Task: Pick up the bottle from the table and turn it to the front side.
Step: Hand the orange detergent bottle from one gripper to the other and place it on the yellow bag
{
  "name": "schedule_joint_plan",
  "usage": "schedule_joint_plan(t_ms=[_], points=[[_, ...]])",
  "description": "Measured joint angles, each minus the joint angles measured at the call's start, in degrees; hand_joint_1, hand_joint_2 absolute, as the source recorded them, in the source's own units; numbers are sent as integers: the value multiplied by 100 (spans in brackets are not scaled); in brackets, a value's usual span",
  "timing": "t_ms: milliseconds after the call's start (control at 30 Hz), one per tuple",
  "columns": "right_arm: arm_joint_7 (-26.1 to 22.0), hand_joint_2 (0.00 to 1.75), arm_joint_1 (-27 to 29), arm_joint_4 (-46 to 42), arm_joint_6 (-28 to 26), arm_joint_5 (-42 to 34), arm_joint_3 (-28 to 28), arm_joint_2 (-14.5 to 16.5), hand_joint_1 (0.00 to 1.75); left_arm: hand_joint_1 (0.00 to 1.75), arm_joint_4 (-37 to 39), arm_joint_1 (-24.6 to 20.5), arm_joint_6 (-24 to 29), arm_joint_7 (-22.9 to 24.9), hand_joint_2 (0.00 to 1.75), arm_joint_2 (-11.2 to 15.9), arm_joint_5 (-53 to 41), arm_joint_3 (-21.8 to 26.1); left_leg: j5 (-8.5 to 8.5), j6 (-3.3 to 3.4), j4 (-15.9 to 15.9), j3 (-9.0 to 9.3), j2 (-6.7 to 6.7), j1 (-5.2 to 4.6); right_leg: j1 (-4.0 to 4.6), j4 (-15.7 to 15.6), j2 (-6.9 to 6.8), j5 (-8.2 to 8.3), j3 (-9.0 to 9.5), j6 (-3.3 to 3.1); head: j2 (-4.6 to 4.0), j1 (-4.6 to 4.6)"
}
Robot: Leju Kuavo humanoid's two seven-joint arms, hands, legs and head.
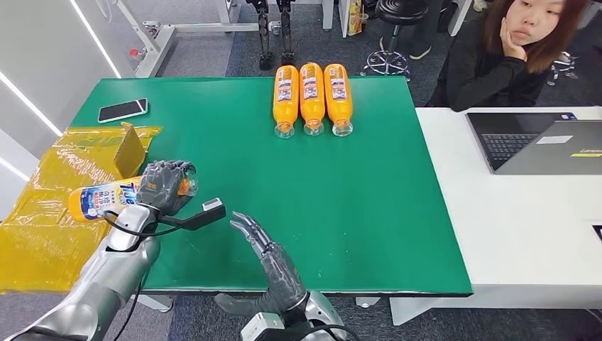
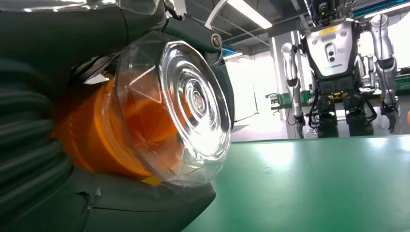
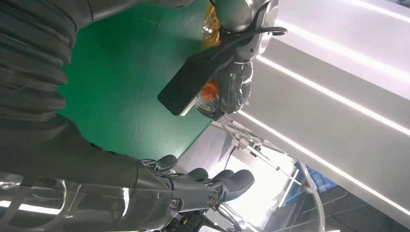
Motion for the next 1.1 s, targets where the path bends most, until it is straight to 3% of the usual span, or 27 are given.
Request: schedule_joint_plan(t_ms=[200,233,333,367,800,1100], points=[[4,175,0,3,-8,-13,2,-9,0,175,137,-5,-176,47,175,-32,-62,-39,0,0,0,0,0,0,0,0,-1,0,0,0,0,-1],[4,175,0,4,-9,-18,2,-15,0,162,162,-4,-229,52,175,-44,-73,-46,0,0,0,0,0,0,0,0,-1,0,0,0,0,-1],[2,175,-2,20,-8,-34,2,-37,0,31,242,10,-350,86,175,-77,-97,-77,0,0,0,-1,-1,0,0,1,-1,0,0,0,0,-1],[-1,175,-2,31,-7,-36,2,-43,0,0,262,18,-389,99,175,-85,-103,-85,0,0,0,-1,-1,0,0,1,-1,0,0,0,0,-1],[-308,175,-104,372,-24,-307,9,-51,0,0,355,71,-481,164,175,-96,-195,-117,0,0,-1,-2,-1,0,0,1,-2,0,0,0,0,-1],[-166,175,-113,421,-71,-214,62,-48,0,0,357,71,-480,164,175,-96,-231,-117,0,0,-1,-2,-2,0,0,2,-2,0,0,0,0,-1]])
